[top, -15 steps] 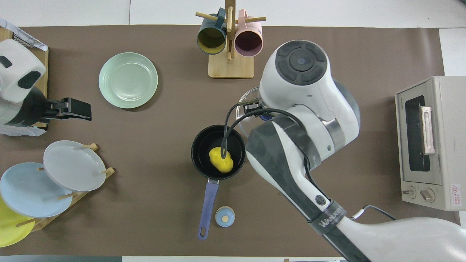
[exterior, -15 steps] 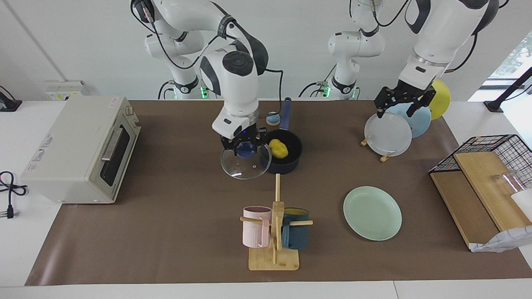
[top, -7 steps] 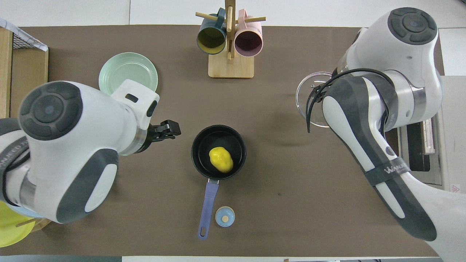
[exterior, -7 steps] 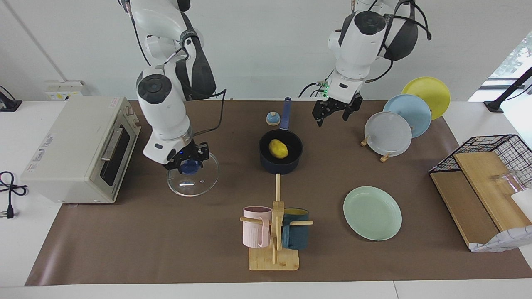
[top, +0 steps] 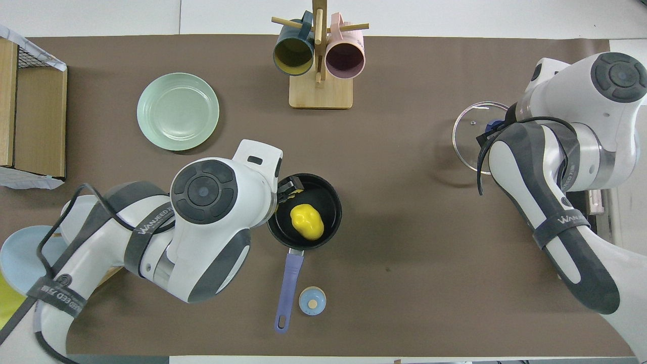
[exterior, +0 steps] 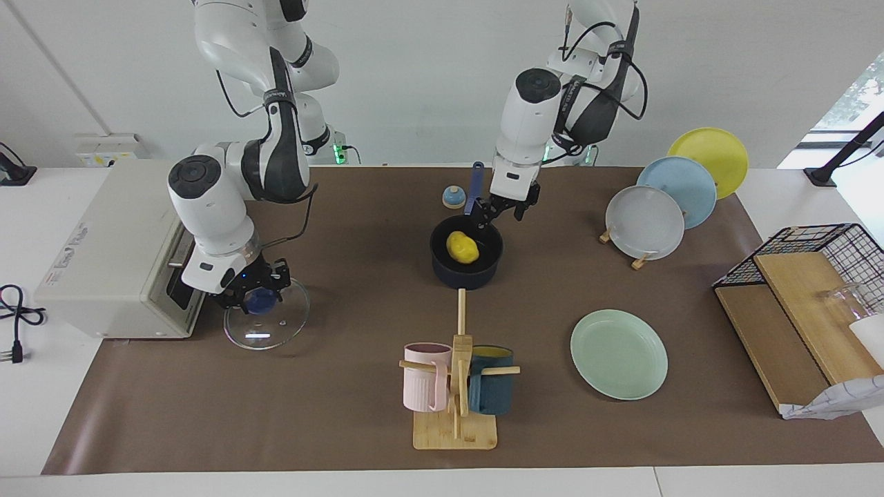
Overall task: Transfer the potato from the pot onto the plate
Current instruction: 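Set the lid down with the right gripper while the left gripper lowers into the pot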
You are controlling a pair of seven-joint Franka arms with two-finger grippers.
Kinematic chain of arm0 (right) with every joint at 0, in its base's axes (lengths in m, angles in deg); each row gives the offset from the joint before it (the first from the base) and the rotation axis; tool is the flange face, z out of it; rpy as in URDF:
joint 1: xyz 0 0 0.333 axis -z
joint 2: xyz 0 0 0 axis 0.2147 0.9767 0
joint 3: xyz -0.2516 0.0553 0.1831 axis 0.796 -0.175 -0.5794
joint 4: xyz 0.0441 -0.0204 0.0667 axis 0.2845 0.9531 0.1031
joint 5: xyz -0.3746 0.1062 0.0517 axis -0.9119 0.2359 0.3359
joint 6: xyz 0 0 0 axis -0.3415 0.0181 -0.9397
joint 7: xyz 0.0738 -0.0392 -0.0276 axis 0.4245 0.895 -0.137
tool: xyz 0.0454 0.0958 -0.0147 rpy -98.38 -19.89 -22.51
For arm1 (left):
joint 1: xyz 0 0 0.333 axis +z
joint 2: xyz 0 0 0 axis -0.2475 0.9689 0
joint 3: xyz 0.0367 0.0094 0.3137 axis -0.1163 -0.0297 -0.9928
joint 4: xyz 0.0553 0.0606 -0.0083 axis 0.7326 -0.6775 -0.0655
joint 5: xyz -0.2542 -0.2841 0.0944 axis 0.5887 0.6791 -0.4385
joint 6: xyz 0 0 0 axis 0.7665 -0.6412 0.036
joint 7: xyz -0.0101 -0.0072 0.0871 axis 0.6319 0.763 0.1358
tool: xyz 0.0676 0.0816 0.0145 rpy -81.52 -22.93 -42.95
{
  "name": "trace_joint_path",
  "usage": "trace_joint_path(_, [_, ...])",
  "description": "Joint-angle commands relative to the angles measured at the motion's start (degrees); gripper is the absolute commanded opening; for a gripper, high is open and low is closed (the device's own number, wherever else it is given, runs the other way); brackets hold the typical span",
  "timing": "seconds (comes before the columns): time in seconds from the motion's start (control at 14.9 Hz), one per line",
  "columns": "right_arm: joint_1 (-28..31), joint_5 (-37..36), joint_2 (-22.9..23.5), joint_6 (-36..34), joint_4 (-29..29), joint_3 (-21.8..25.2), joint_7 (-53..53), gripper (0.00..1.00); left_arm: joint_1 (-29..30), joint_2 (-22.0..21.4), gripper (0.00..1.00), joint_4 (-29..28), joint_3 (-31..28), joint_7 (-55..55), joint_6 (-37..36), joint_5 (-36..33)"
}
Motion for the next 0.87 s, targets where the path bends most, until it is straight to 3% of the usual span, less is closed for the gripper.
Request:
trace_joint_path(0.0, [0.5, 1.2, -2.7, 3.0, 4.9, 0.4, -2.3, 0.54, -2.2, 2.5, 1.00, -0.2, -1.0, -5.4, 4.8, 0.7])
trace_joint_path(0.2, [0.4, 4.8, -2.0, 4.5, 6.8, 1.2, -3.4, 0.55, -3.4, 4.8, 1.00, -0.3, -1.1, -6.7, 5.9, 0.7])
trace_joint_path(0.8, [0.2, 4.9, -1.8, 10.0, 12.7, 2.3, -5.3, 0.57, -5.5, 6.8, 1.00, -1.7, -1.1, -12.4, 9.5, 0.7])
